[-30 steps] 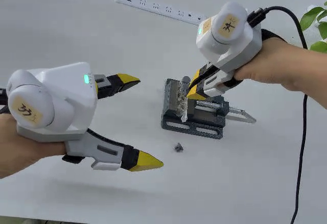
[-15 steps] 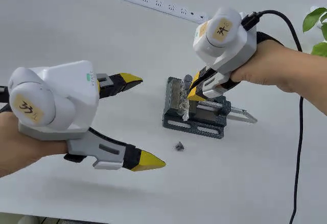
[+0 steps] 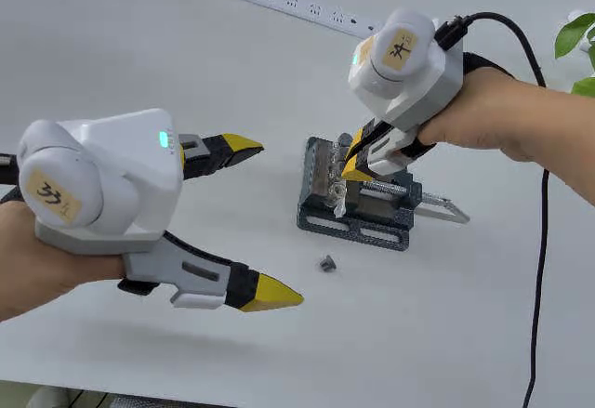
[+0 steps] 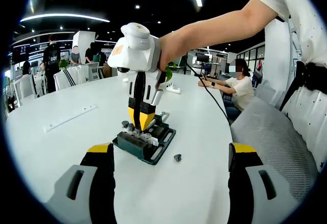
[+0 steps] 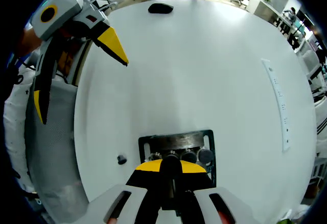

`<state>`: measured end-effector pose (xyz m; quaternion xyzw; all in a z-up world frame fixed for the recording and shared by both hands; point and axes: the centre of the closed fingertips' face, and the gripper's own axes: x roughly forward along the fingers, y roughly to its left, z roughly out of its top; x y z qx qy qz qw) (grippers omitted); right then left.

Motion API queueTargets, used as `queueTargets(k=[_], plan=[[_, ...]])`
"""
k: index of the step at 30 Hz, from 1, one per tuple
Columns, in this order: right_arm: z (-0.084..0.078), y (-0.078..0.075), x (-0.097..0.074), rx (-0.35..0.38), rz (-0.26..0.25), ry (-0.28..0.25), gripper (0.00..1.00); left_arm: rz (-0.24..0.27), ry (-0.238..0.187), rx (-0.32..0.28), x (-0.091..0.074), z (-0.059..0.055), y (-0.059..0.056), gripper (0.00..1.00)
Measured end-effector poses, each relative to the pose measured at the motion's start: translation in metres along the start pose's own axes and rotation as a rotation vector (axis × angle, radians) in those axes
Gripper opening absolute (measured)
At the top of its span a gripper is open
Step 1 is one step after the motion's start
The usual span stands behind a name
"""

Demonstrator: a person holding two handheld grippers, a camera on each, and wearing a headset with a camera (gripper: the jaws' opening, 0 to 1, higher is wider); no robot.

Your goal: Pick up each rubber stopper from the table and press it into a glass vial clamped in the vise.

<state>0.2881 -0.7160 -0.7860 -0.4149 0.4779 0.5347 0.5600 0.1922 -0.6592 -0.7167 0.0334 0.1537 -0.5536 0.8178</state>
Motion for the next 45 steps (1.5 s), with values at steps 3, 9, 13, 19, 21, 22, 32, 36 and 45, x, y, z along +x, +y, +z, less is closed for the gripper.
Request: queueTargets(k=[3, 9, 13, 19, 21, 22, 32, 36, 45], plan=[[0.0, 0.0, -0.0002, -0.003, -0.003, 0.002, 0.06, 0.001, -0.002, -0.003, -0.0004, -0.0004, 0.0011, 0.93], [0.0015, 0.0001, 0.0003, 0.003, 0.005, 0.007, 0.06, -0.001, -0.003, -0.006, 0.0, 0.0003, 0.001, 0.92], [0.0019, -0.0007, 0.0006, -0.014, -0.002, 0.015, 0.06, -0.003, -0.004, -0.007, 0.0002, 0.0006, 0.0007, 0.92], [0.0024, -0.0006, 0.0009, -0.004, 0.004, 0.006, 0.07, -0.006, -0.008, -0.01, 0.0, 0.002, -0.0008, 0.92], [0.0025, -0.0009, 0.0011, -0.004, 0.002, 0.007, 0.07, -0.008, -0.006, -0.009, 0.0001, 0.0019, -0.0012, 0.91], [0.0026, -0.0009, 0.001, -0.002, 0.002, 0.007, 0.07, -0.007, -0.006, -0.01, 0.0, 0.0019, -0.001, 0.91], [0.0029, -0.0008, 0.0, 0.027, -0.003, -0.011, 0.08, -0.007, -0.014, -0.018, -0.0003, 0.0033, -0.0004, 0.9], [0.0036, 0.0001, 0.0001, 0.033, -0.001, -0.017, 0.09, -0.009, -0.018, -0.019, -0.0001, 0.004, -0.001, 0.9], [0.0029, -0.0012, 0.0003, 0.047, -0.009, -0.03, 0.09, -0.014, -0.018, -0.023, 0.0014, 0.0043, -0.0027, 0.89]])
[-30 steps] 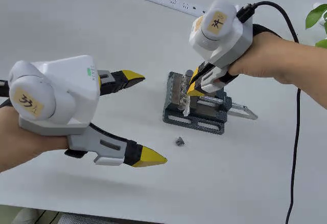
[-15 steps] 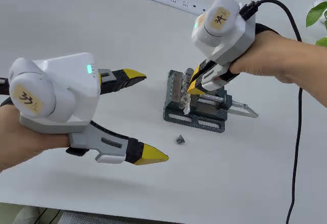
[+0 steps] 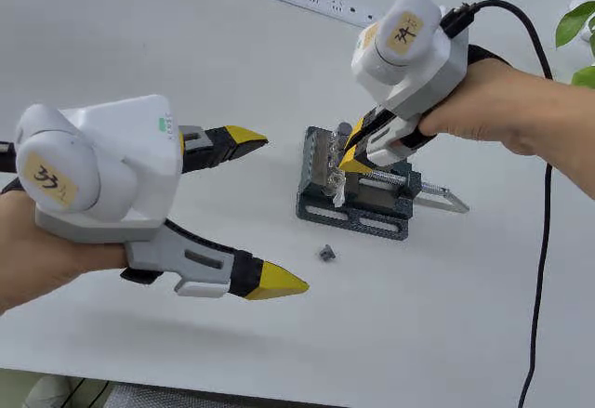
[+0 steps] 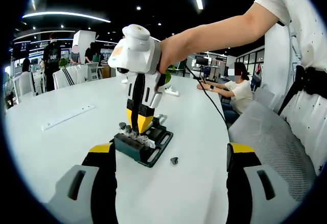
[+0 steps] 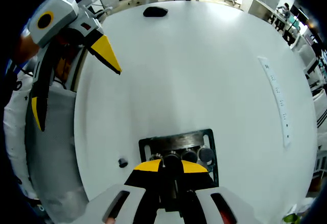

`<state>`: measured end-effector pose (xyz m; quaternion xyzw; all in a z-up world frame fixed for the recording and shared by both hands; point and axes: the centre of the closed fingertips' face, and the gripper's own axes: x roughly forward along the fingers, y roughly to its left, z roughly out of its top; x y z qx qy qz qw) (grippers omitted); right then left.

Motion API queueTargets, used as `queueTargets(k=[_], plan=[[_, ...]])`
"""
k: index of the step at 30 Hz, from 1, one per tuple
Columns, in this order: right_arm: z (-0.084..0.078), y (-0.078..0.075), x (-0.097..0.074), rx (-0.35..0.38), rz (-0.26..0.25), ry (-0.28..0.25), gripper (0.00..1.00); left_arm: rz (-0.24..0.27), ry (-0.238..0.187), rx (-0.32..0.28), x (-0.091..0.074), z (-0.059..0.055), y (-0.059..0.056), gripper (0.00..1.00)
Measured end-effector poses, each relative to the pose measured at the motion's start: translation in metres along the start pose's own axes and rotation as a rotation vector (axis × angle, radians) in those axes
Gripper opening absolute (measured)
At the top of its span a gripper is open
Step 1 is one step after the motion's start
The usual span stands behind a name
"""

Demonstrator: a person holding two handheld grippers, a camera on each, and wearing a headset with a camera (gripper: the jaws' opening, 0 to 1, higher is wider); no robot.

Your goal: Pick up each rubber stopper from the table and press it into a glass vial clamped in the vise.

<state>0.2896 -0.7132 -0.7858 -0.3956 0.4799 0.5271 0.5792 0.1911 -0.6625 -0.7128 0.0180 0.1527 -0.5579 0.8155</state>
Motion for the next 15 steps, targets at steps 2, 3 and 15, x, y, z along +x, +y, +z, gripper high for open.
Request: queueTargets(k=[2, 3, 15], plan=[[-0.0009, -0.0011, -0.0001, 0.003, -0.004, 0.0, 0.09, 0.001, 0.001, 0.001, 0.0001, -0.0003, 0.0001, 0.89], [-0.0015, -0.0008, -0.0004, 0.002, -0.004, 0.0, 0.09, -0.001, 0.0, 0.0, 0.0002, -0.0002, -0.0003, 0.89], [-0.0018, -0.0037, -0.0001, 0.015, -0.013, -0.013, 0.07, -0.006, 0.003, -0.003, 0.0012, -0.0021, -0.0019, 0.87]])
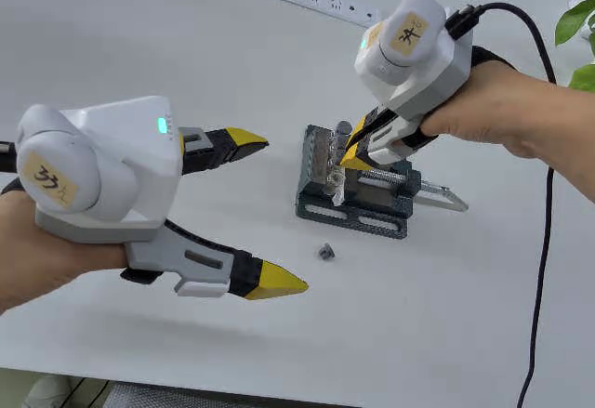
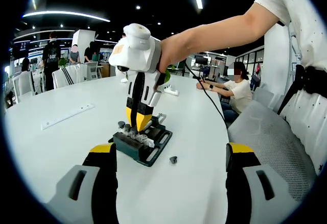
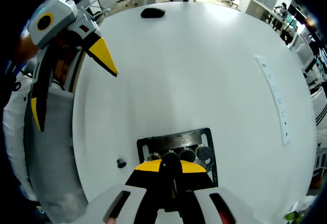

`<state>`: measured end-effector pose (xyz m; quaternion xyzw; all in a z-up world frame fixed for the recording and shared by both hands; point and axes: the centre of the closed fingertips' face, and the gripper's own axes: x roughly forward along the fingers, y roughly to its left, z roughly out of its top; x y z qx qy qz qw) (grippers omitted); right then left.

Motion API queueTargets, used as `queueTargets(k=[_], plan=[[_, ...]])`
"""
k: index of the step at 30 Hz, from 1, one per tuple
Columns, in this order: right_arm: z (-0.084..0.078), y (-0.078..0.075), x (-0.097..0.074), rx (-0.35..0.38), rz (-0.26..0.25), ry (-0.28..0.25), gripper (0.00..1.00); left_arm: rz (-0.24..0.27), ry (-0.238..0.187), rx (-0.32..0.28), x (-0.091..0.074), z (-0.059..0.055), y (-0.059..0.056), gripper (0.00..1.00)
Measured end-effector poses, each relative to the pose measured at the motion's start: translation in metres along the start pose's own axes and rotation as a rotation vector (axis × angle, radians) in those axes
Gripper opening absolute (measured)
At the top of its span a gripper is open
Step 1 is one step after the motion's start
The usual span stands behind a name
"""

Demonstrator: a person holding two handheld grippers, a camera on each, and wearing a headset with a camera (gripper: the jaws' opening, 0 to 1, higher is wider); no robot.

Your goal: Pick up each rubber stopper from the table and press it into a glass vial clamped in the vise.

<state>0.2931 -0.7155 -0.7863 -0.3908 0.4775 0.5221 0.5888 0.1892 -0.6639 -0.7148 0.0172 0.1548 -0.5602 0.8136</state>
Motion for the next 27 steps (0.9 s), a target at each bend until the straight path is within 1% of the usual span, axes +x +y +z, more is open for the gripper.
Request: queueTargets(k=[5, 7, 10, 14, 16, 20, 27], plan=[[-0.0005, 0.0012, -0.0004, -0.019, -0.005, -0.006, 0.07, -0.002, 0.002, -0.002, 0.0001, -0.001, -0.0008, 0.86], [-0.0001, 0.0001, -0.0003, -0.024, -0.012, -0.011, 0.07, -0.002, 0.001, -0.002, 0.0, -0.0008, -0.0008, 0.86], [-0.0019, 0.0024, -0.0009, -0.028, -0.027, -0.02, 0.06, -0.001, -0.003, -0.002, 0.0, 0.0001, -0.0003, 0.86], [-0.001, 0.002, -0.0005, -0.032, -0.055, -0.039, 0.06, -0.003, 0.0, 0.0, 0.0003, -0.0003, -0.0004, 0.86], [-0.0008, 0.0012, 0.0, -0.049, -0.079, -0.049, 0.06, -0.004, -0.001, -0.001, 0.0004, 0.0001, -0.0003, 0.86], [0.0005, 0.002, 0.0007, -0.069, -0.106, -0.057, 0.05, -0.004, -0.004, 0.001, 0.0011, 0.0017, 0.0, 0.86], [-0.0003, 0.0008, 0.0009, -0.087, -0.112, -0.056, 0.05, -0.006, -0.003, 0.005, 0.0025, 0.0036, -0.0002, 0.86]])
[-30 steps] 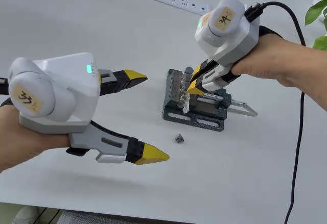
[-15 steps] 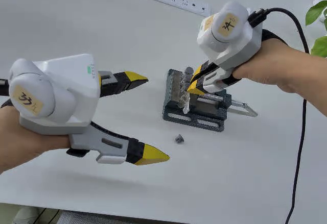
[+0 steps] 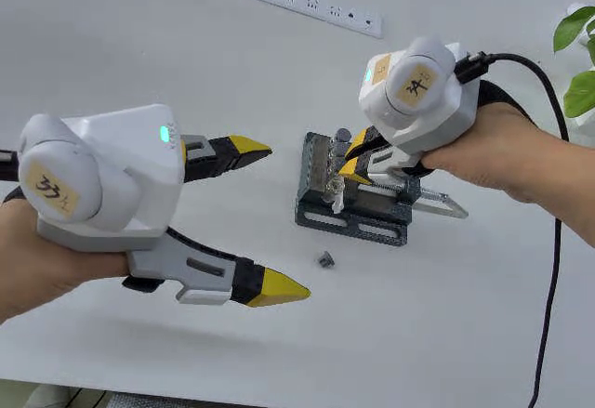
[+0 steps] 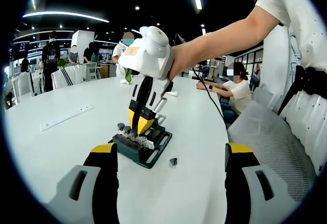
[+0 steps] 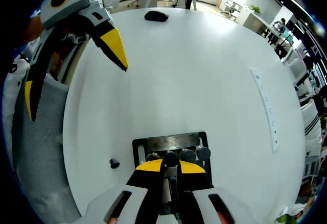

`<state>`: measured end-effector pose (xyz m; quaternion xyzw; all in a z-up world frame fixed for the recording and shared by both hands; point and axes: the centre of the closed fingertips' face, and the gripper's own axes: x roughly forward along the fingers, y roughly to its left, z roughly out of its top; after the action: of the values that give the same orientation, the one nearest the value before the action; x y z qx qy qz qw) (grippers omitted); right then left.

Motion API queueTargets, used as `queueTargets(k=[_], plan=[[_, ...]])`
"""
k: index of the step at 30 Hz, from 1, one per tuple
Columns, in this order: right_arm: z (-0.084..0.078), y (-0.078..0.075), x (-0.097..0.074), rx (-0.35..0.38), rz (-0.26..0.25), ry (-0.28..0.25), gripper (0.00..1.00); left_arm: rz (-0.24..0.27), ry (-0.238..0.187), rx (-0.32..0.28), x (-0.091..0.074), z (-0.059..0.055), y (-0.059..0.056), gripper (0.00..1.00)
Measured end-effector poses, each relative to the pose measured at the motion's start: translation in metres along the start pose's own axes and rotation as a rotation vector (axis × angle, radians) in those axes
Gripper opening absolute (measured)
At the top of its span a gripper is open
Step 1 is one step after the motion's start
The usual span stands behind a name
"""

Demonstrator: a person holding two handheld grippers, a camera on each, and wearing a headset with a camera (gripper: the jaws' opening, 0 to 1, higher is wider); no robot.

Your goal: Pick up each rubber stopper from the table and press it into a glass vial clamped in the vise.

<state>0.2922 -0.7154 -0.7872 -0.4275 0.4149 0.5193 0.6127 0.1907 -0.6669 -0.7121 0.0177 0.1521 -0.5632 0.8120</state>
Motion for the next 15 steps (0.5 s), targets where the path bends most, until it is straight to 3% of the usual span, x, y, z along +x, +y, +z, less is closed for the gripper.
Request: queueTargets(k=[15], plan=[[-0.0013, 0.001, -0.0001, -0.025, -0.016, 0.009, 0.06, 0.002, -0.01, 0.002, -0.0001, 0.0026, 0.001, 0.84]])
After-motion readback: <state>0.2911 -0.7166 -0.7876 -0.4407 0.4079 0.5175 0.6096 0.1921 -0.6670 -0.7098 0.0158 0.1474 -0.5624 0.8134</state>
